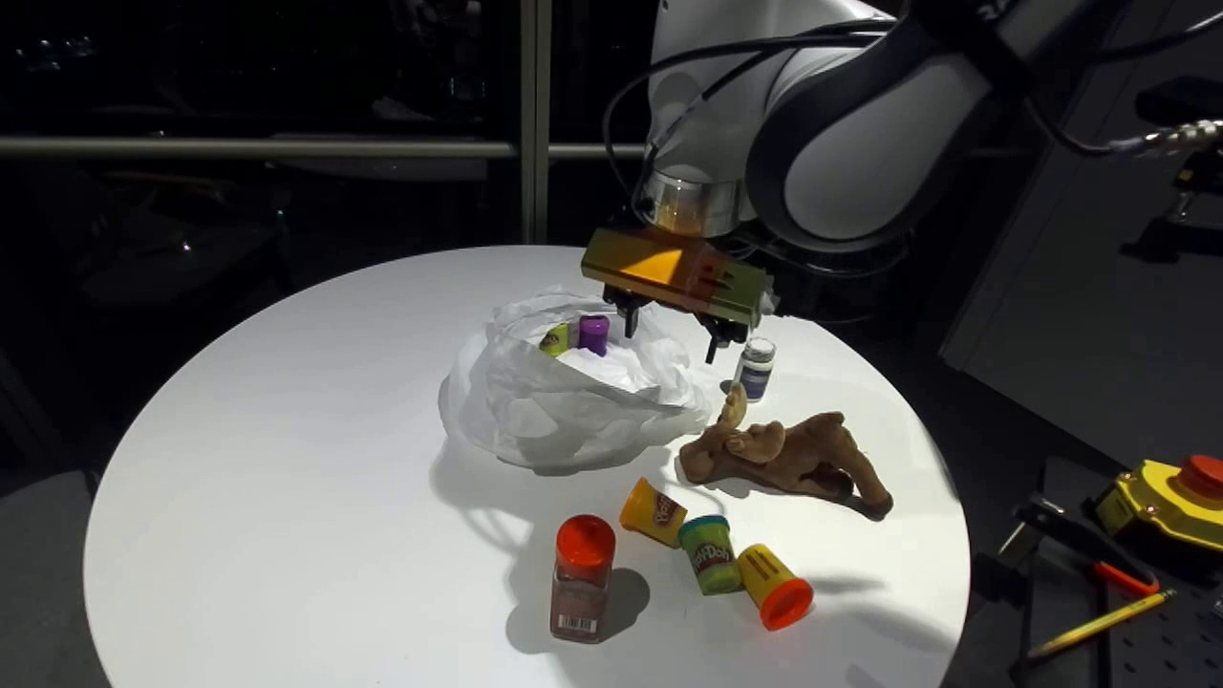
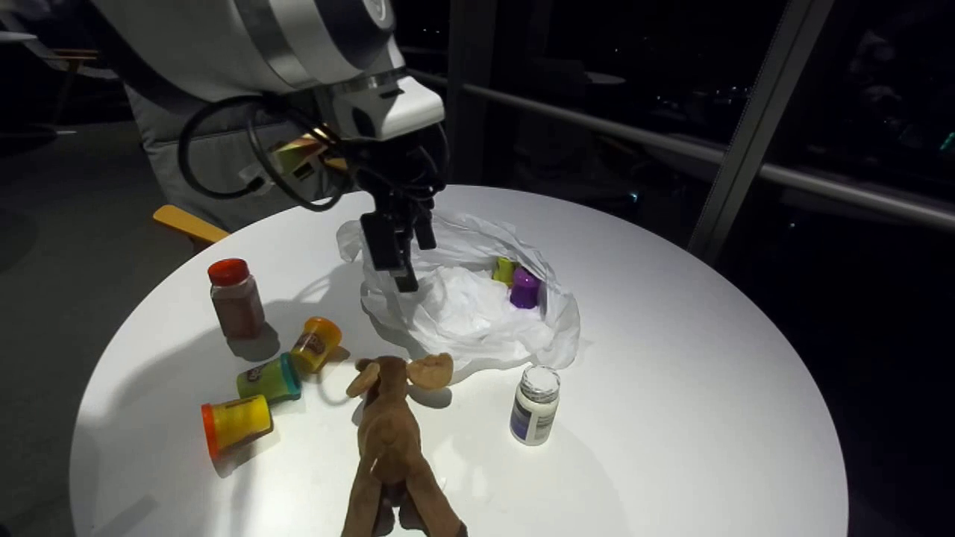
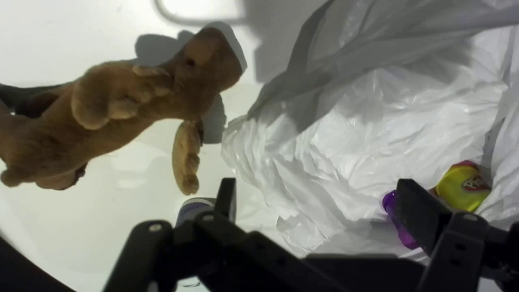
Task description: Pick up the objects from the plastic and put them on the table
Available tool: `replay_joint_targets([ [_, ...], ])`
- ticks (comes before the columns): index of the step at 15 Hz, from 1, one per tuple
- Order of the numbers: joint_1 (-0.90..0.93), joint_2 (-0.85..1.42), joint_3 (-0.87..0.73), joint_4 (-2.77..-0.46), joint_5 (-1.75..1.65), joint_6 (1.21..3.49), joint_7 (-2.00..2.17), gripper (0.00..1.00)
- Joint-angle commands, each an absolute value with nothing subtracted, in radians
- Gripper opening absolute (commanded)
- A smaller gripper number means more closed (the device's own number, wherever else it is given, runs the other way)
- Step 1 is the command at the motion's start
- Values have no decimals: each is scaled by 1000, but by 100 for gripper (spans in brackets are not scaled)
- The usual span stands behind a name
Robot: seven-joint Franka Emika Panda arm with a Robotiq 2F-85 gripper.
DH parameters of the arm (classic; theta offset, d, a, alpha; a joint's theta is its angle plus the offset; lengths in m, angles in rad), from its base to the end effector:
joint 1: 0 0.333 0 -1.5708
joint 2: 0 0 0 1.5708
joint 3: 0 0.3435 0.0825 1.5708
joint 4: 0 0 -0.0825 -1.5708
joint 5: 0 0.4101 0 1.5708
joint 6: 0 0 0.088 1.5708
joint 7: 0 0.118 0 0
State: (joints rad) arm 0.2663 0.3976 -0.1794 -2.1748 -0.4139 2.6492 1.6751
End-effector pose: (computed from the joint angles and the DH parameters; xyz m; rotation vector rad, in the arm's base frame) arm 0.5925 0.0599 0.2080 2.4612 -1.7064 0.3899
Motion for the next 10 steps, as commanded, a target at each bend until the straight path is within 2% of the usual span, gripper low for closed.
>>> replay_joint_targets([
  [1,206,524,-168,-2010,-364,2618,1592,100],
  [10,143,813,-189,-1632,-276,2538,1407,100],
])
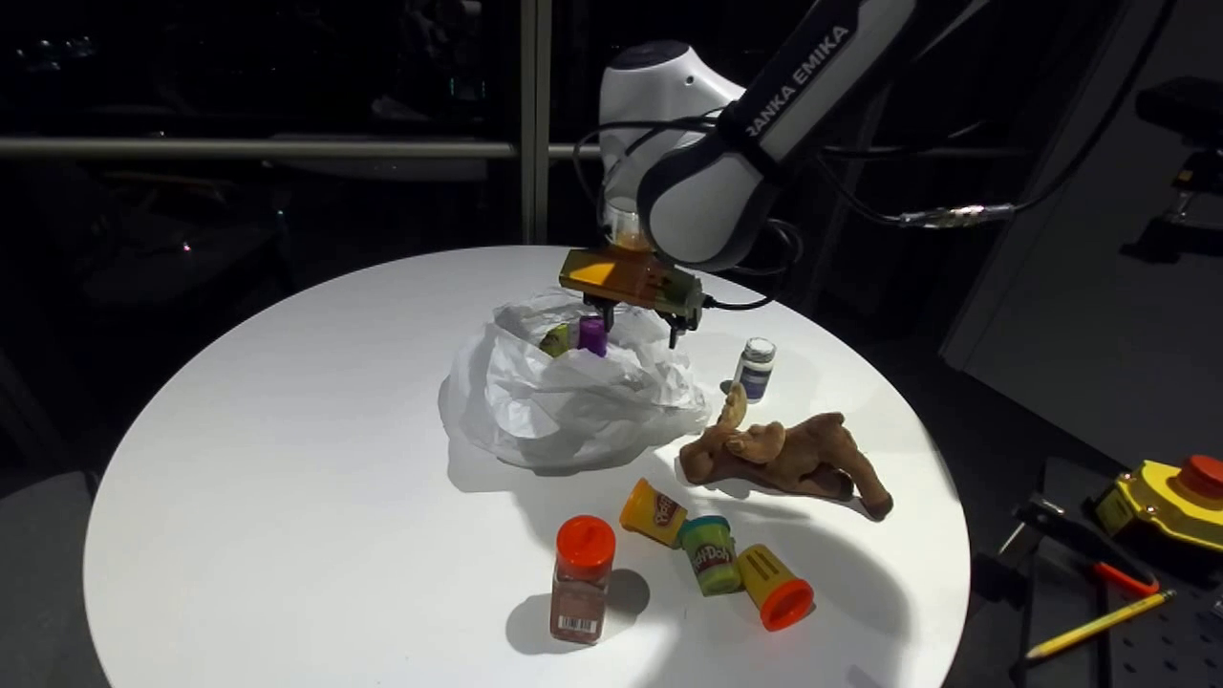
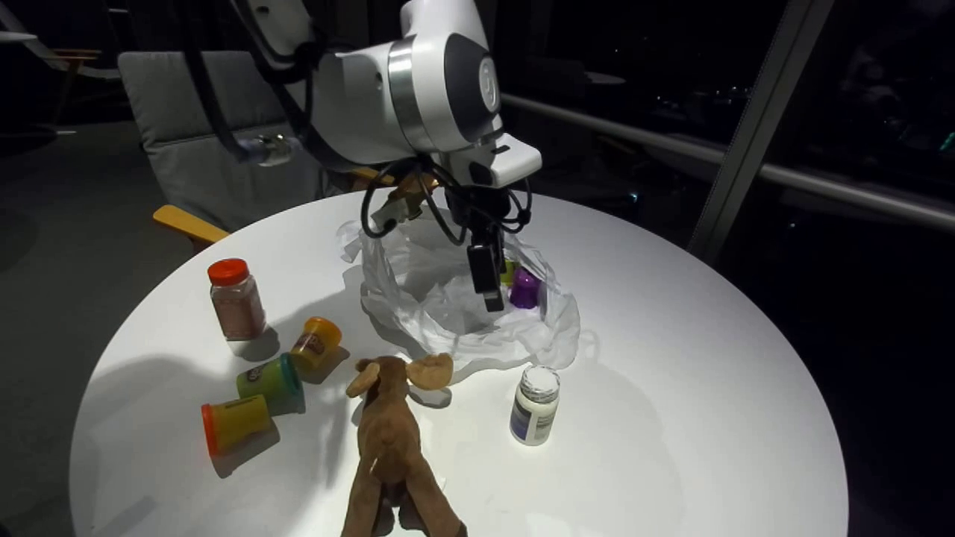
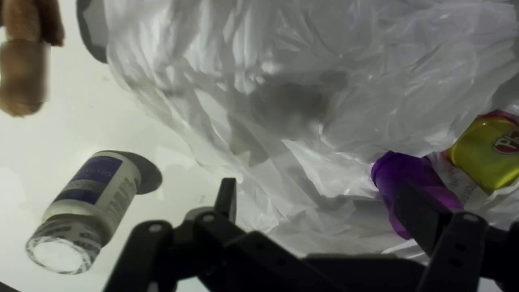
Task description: Pick up the objects from the plastic and put them on the table
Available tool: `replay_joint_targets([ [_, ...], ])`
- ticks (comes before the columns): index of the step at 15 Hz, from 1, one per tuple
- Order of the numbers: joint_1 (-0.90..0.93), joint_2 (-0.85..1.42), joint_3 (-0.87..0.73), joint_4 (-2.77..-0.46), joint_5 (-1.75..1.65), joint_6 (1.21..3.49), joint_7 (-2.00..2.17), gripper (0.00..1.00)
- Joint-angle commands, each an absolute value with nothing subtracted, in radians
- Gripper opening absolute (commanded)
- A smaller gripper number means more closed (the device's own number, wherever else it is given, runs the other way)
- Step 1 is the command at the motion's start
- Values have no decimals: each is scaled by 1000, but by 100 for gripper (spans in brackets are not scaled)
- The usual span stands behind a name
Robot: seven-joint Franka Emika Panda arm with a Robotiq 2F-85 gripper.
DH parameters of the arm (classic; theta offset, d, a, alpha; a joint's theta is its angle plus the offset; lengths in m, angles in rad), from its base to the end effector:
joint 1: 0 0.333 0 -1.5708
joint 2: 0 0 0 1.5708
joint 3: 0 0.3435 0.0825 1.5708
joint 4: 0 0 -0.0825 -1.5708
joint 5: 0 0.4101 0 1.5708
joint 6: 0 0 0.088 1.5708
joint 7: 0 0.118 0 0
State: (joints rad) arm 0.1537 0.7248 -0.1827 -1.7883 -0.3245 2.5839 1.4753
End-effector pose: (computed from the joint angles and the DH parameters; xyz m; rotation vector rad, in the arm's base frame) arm 0.6947 -0.0073 0.1470 2.4395 -1.6397 0.3706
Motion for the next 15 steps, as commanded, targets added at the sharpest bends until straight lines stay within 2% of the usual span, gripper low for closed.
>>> replay_joint_targets([
  [1,136,830,-187,-1597,-263,2533,1390,100],
  [7,99,907,-162,-1463,-157,2522,1287,100],
  [15,86,968,-154,-1395,-59,2502,1183,100],
])
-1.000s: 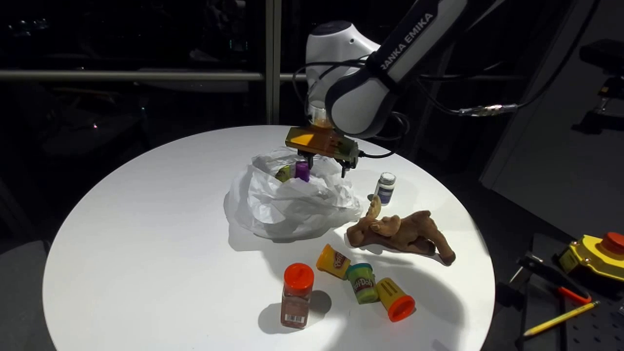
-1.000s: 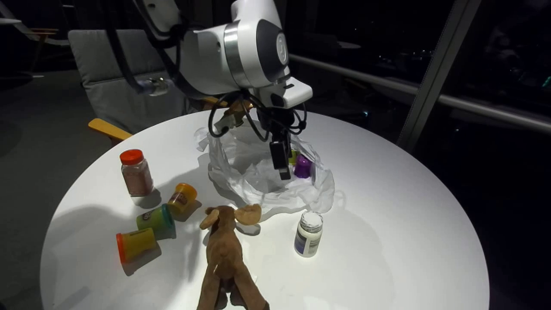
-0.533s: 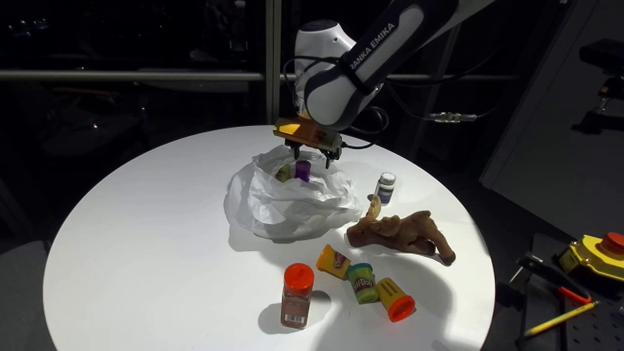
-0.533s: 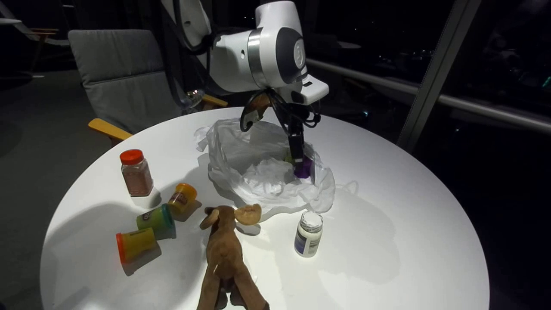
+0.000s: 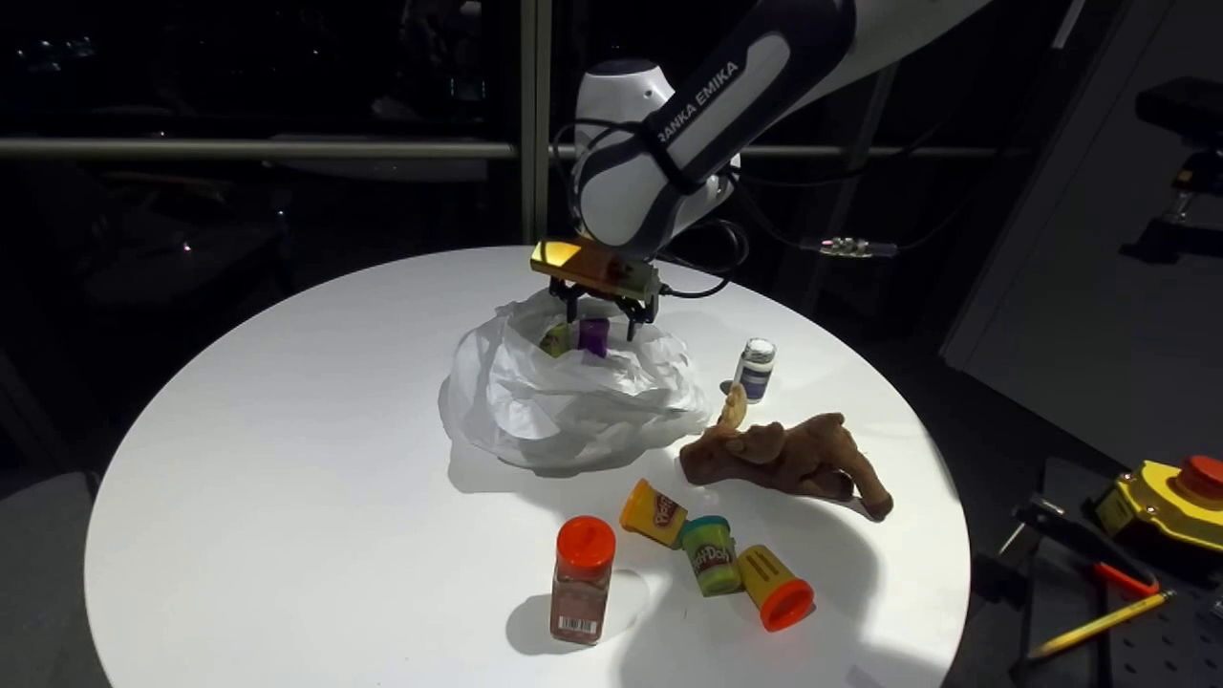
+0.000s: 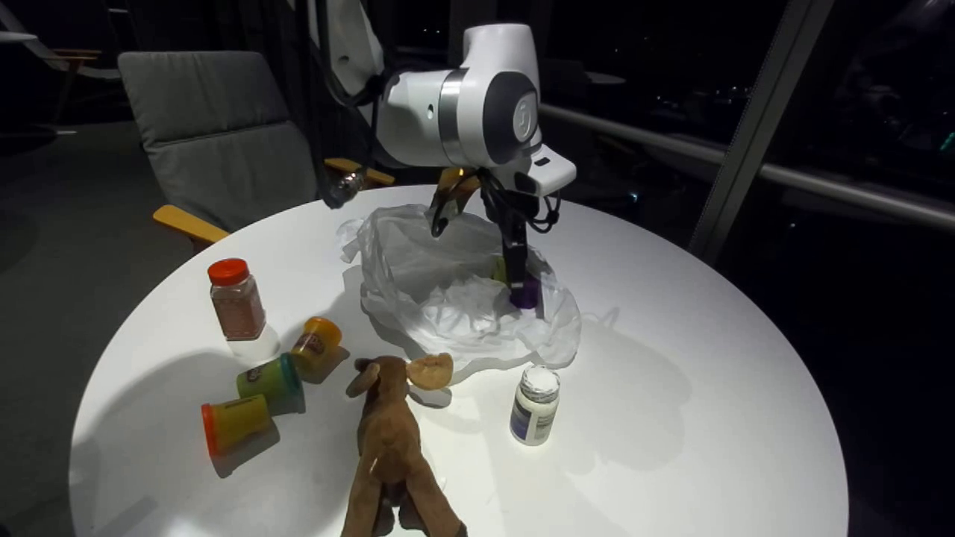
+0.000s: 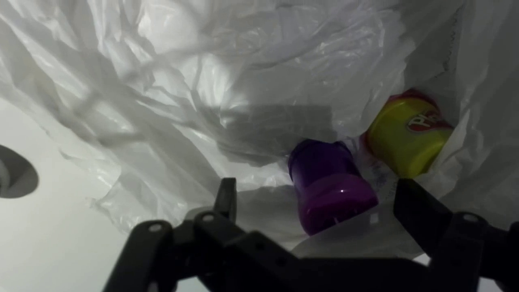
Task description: Pick up the objects from the plastic and put them on the table
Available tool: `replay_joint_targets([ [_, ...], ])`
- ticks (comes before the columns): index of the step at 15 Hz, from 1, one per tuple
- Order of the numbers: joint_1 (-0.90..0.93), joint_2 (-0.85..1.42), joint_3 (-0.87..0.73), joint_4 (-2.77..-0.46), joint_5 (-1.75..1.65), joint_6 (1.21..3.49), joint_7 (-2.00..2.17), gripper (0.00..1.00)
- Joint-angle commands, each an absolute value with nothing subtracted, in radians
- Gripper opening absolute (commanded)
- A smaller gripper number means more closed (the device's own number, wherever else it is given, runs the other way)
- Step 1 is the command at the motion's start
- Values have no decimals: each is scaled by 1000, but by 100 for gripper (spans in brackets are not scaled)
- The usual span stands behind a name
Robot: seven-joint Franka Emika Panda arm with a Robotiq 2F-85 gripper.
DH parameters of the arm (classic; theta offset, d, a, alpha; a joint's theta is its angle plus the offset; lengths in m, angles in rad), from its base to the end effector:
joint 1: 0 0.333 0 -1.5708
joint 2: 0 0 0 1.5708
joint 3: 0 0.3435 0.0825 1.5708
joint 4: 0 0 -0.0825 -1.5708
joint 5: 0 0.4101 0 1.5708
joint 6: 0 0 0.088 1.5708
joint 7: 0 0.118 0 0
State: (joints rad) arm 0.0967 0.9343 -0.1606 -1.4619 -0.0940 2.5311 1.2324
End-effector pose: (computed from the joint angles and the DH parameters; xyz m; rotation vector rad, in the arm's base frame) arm 0.7684 -0.0258 0.1268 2.5591 -1.6570 0.3364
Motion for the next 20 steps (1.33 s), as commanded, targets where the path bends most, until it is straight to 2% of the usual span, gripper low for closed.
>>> replay_joint_targets([
  [1,89,972,-159,-1391,-60,2502,1180,100],
  [6,73,946,-122,-1417,-48,2525,1093,94],
  [10,82,904,-80,-1469,-9,2534,982,100],
  [15,142,911,-112,-1475,-23,2532,995,100],
  [20,226,940,-225,-1460,-69,2485,1090,100],
])
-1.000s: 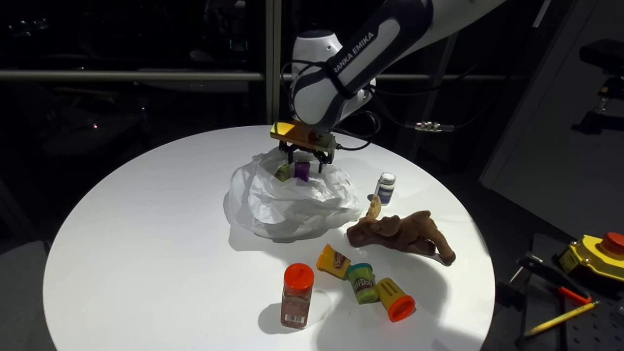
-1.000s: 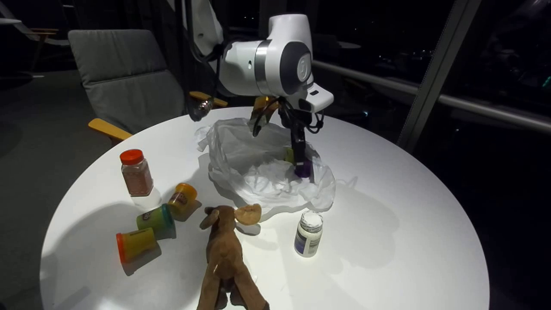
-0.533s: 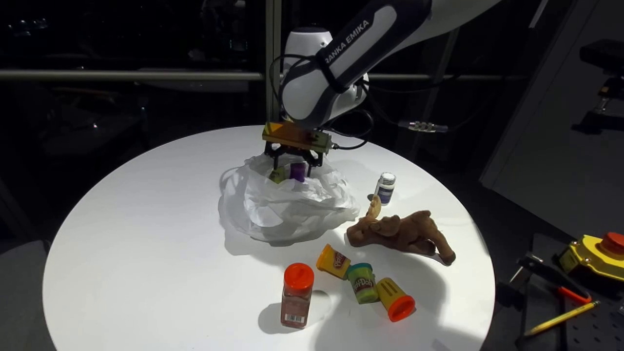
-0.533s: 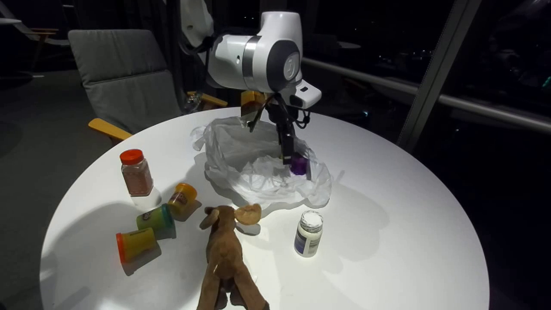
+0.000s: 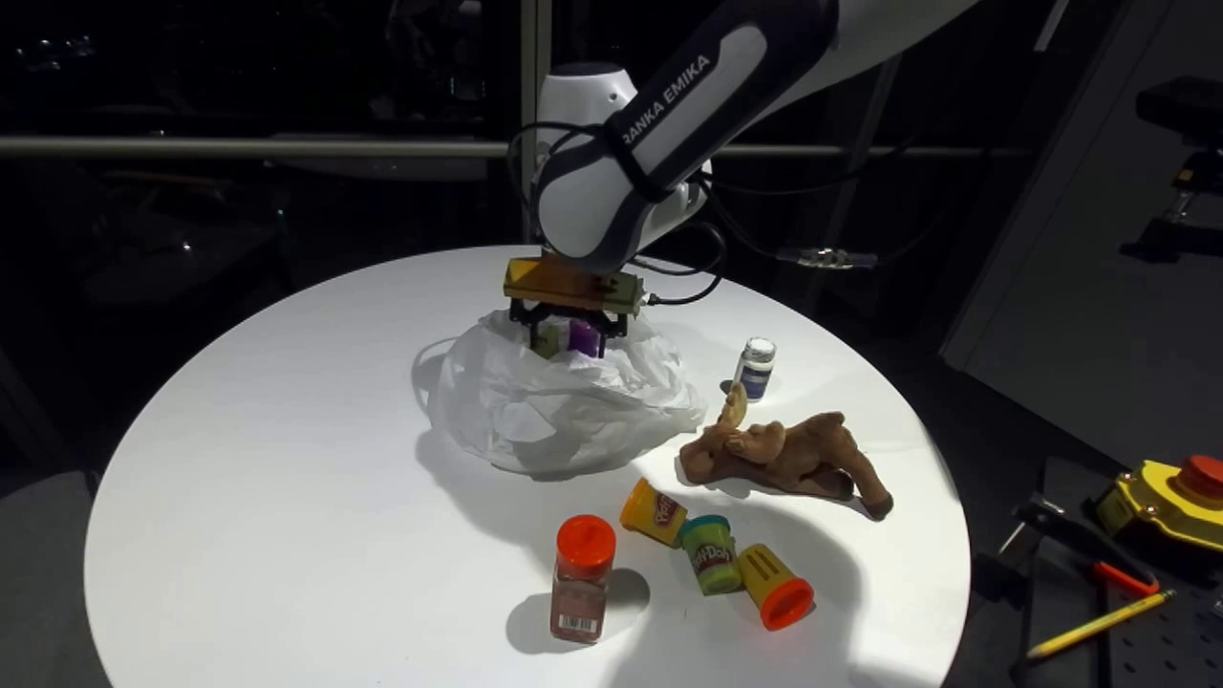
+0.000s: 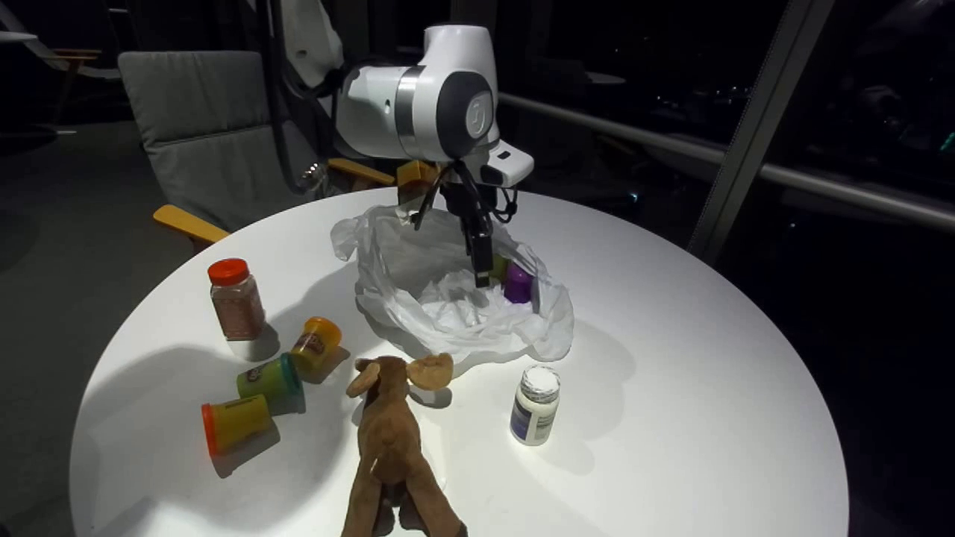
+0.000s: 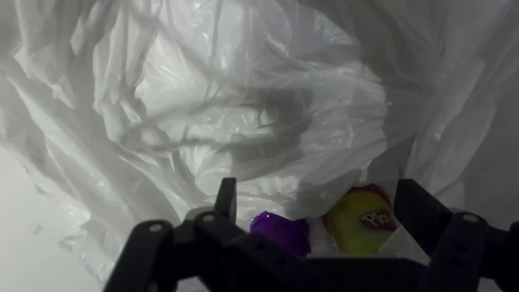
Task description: Pick up the objects from the plastic and put them on the table
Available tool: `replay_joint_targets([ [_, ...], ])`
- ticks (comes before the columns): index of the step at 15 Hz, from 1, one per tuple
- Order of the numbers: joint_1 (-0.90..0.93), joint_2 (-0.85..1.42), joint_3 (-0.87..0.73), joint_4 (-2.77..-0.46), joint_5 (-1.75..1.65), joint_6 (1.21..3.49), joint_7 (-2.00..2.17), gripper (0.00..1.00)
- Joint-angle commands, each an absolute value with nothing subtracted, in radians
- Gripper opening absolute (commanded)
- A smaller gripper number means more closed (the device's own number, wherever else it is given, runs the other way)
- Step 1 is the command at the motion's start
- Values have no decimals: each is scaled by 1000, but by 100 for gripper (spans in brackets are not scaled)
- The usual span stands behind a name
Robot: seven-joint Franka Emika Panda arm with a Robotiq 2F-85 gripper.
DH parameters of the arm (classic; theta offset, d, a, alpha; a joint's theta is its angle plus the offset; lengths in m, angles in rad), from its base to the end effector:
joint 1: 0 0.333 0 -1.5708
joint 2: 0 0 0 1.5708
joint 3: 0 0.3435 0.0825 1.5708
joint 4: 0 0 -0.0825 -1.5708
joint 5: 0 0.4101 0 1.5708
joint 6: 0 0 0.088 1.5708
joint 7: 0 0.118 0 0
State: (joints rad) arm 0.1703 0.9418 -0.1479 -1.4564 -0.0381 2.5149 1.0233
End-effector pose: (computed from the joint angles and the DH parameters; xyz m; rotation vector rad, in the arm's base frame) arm 0.7663 0.0382 0.1209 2.7624 -1.3406 0.2733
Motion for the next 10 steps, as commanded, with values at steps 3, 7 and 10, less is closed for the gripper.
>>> replay_joint_targets([
  [3,253,947,-267,-1457,-100,2453,1132,100],
  [7,224,965,-256,-1435,-110,2437,1112,100],
  [10,211,997,-270,-1405,-112,2455,1128,100],
])
